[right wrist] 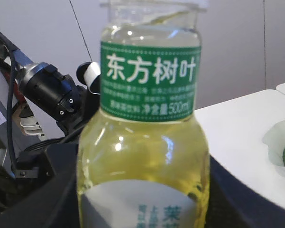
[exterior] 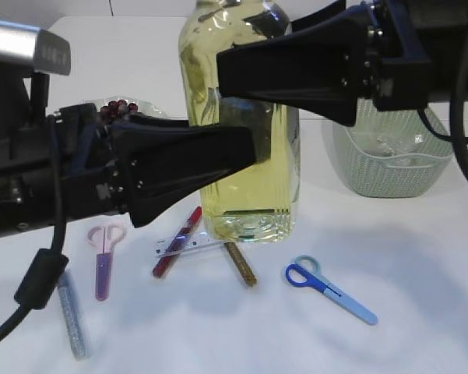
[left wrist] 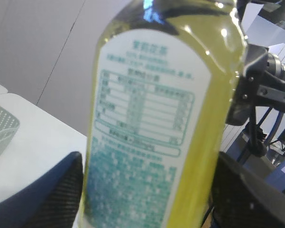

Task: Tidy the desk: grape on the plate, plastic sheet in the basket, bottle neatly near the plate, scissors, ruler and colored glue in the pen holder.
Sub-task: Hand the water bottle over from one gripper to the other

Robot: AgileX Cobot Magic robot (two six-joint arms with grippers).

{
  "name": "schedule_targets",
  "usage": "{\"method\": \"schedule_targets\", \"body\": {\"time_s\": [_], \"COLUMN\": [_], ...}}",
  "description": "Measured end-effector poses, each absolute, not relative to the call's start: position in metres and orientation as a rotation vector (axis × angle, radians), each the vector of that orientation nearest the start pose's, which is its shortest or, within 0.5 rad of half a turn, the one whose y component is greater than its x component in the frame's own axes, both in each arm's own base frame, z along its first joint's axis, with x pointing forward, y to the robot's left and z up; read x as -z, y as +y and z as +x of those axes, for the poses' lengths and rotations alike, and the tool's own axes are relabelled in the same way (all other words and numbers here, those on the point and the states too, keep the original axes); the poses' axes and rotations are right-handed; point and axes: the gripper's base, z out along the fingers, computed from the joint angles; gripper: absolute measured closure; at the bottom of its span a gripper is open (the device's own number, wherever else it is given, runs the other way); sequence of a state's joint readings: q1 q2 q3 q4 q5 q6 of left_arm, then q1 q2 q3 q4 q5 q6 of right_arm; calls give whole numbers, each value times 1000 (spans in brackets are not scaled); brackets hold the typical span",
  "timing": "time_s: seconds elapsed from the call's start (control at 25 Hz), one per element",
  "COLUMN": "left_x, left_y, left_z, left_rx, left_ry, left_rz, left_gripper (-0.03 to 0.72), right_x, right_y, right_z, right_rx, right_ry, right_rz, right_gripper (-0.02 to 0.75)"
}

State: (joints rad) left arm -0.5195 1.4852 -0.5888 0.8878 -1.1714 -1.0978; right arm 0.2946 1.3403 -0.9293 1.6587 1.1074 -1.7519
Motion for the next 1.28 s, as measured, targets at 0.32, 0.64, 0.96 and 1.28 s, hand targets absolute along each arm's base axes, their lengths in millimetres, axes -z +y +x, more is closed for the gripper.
{"method": "schedule_targets", "body": {"time_s": [0.32, 0.64, 0.96, 1.28], "left_x": [-252, -253, -258, -261], "left_y": [-195, -205, -209, -211], "left_z": [207, 212, 214, 215], "left_rx": [1489, 1506, 1504, 1504], "left_ry": [1499, 1478, 1451, 1441], "left_rz": [665, 704, 738, 750], "left_gripper": [91, 90, 92, 196], "right_x": [-341, -341, -343, -343], "right_y": [151, 151, 152, 152], "right_z": [226, 225, 225, 225], "right_rx": [-1139, -1151, -1172, -1178], "right_ry": [1452, 1454, 1449, 1450], "right_rz": [-1033, -1026, -1010, -1004], "right_gripper": [279, 279, 280, 280]}}
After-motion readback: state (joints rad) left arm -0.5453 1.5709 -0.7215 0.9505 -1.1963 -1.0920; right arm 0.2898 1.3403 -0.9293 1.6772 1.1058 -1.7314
